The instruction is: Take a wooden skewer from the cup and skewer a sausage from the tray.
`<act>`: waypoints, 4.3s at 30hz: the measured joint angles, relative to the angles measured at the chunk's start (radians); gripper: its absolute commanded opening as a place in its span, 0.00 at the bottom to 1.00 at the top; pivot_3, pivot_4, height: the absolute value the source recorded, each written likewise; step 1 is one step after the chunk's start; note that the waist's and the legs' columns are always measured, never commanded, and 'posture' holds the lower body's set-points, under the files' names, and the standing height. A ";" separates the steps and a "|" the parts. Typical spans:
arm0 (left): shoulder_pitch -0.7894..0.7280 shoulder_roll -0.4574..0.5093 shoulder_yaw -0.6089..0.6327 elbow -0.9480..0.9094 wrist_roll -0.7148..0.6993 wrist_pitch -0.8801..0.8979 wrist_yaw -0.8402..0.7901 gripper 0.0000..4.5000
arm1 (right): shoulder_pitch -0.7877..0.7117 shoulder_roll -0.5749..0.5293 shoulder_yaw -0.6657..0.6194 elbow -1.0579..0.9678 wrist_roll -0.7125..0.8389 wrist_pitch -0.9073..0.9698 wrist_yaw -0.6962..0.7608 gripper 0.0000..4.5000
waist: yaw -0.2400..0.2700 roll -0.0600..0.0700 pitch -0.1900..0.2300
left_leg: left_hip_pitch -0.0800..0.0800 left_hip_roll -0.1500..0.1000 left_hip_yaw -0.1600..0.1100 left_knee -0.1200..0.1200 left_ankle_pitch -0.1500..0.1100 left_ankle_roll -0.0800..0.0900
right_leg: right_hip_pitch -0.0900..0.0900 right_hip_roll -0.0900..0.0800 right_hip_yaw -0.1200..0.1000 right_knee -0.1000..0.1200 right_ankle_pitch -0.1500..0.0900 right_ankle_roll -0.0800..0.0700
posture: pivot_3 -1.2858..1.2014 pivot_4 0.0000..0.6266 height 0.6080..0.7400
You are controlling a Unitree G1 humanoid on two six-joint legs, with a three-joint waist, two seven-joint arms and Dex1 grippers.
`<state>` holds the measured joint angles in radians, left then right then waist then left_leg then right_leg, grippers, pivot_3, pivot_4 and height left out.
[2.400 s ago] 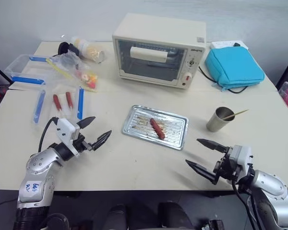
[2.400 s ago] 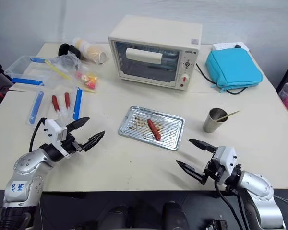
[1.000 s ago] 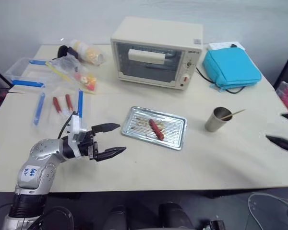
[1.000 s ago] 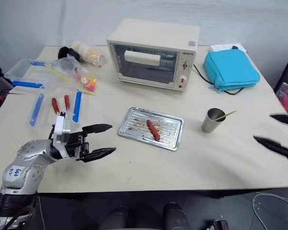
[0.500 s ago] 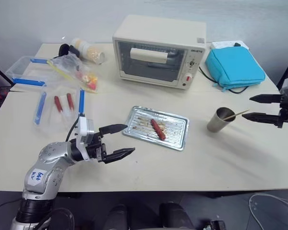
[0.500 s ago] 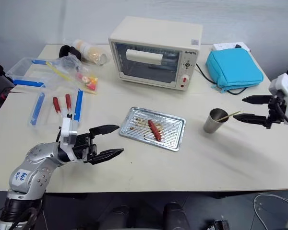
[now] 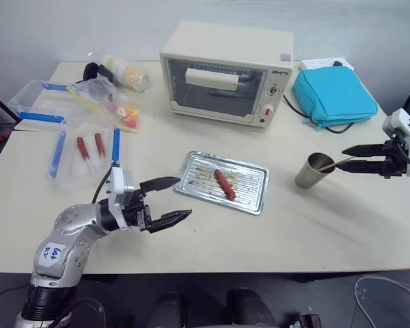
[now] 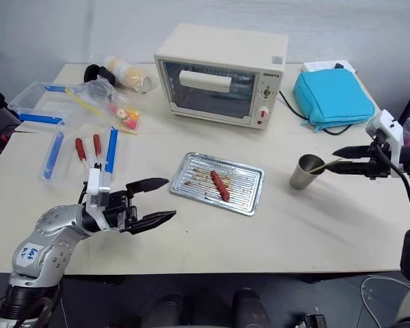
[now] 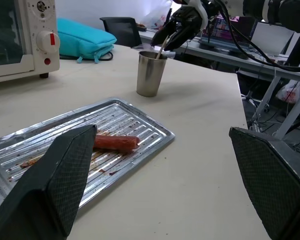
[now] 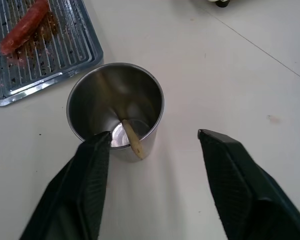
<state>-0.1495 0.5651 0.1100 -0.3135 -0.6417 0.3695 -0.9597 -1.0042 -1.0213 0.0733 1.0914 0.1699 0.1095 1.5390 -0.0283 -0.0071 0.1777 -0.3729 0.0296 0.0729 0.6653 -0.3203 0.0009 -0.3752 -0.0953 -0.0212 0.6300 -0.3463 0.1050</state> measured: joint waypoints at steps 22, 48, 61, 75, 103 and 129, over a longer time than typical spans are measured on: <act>-0.001 -0.012 -0.001 0.020 0.016 -0.041 0.003 1.00 | -0.010 -0.080 0.137 -0.207 0.234 0.186 0.001 0.01 | 0.001 0.001 0.001 | 0.000 0.000 0.000 0.000 0.000 0.000 | 0.000 0.000 0.000 0.000 0.000 0.000 | 0.52 0.24 1.00; -0.109 -0.166 -0.023 0.088 0.015 -0.075 0.049 1.00 | -0.007 -0.043 -0.002 -0.631 0.619 0.630 -0.002 0.01 | 0.004 0.003 0.002 | -0.002 0.001 -0.001 -0.001 -0.002 0.000 | -0.001 0.000 -0.001 -0.001 0.000 0.001 | 0.52 0.24 1.00; -0.286 -0.346 -0.151 0.186 0.069 -0.152 0.062 1.00 | 0.090 0.230 -0.127 -0.862 0.720 0.792 -0.112 0.01 | 0.027 0.003 0.002 | -0.007 0.000 -0.004 0.007 -0.002 0.002 | -0.001 -0.001 -0.004 0.003 0.002 0.003 | 0.52 0.24 1.00; -0.298 -0.387 -0.148 0.152 0.036 -0.138 0.108 1.00 | 0.200 0.284 -0.180 -0.994 0.747 0.842 -0.196 0.01 | 0.027 0.003 0.002 | -0.013 0.000 -0.009 0.014 -0.002 0.003 | -0.002 -0.001 -0.008 0.005 0.002 0.003 | 0.52 0.24 1.00; -0.297 -0.374 -0.160 0.139 0.031 -0.119 0.119 0.00 | 0.240 0.302 -0.198 -1.045 0.755 0.878 -0.301 0.14 | 0.027 0.003 0.002 | -0.014 0.000 -0.011 0.014 -0.003 0.003 | -0.002 -0.001 -0.011 0.004 0.002 0.003 | 0.52 0.24 1.00; 0.159 -0.155 0.259 -0.034 -0.022 -0.074 0.333 0.00 | 1.053 0.462 -0.316 -1.339 0.339 0.102 -0.564 1.00 | 0.016 0.001 0.002 | -0.002 -0.001 -0.007 -0.002 -0.001 0.001 | 0.002 -0.002 -0.006 -0.003 0.002 0.003 | 0.52 0.24 1.00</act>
<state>0.0091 0.4106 0.3691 -0.3479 -0.6636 0.2955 -0.6263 0.0491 -0.5596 -0.2428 -0.2472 0.5084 0.2113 0.9754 -0.0121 -0.0065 0.1800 -0.3751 0.0284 0.0654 0.6635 -0.3217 0.0018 -0.3727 -0.0974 -0.0276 0.6266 -0.3445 0.1079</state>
